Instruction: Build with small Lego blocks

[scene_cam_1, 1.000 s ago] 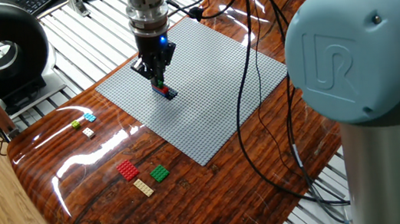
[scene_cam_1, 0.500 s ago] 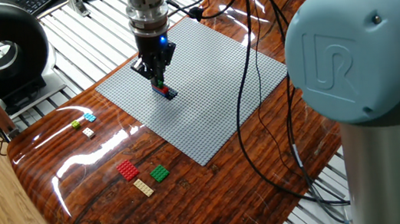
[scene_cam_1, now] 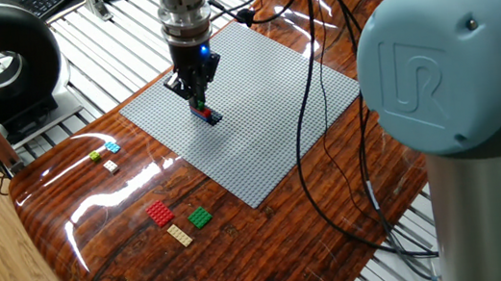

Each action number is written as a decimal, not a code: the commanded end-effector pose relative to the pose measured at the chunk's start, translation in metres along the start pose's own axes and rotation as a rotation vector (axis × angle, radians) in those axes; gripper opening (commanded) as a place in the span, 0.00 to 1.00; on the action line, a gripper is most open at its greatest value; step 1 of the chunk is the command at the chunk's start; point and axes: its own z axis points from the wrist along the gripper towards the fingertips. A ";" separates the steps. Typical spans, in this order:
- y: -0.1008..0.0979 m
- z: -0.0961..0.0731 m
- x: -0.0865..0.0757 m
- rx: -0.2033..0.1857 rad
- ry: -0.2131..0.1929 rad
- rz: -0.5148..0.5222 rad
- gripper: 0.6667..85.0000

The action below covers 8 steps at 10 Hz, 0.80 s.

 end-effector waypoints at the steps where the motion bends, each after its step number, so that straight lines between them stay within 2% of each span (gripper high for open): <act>1: 0.002 -0.007 0.005 -0.007 0.004 0.009 0.01; 8: 0.004 -0.005 0.004 -0.013 0.000 0.002 0.01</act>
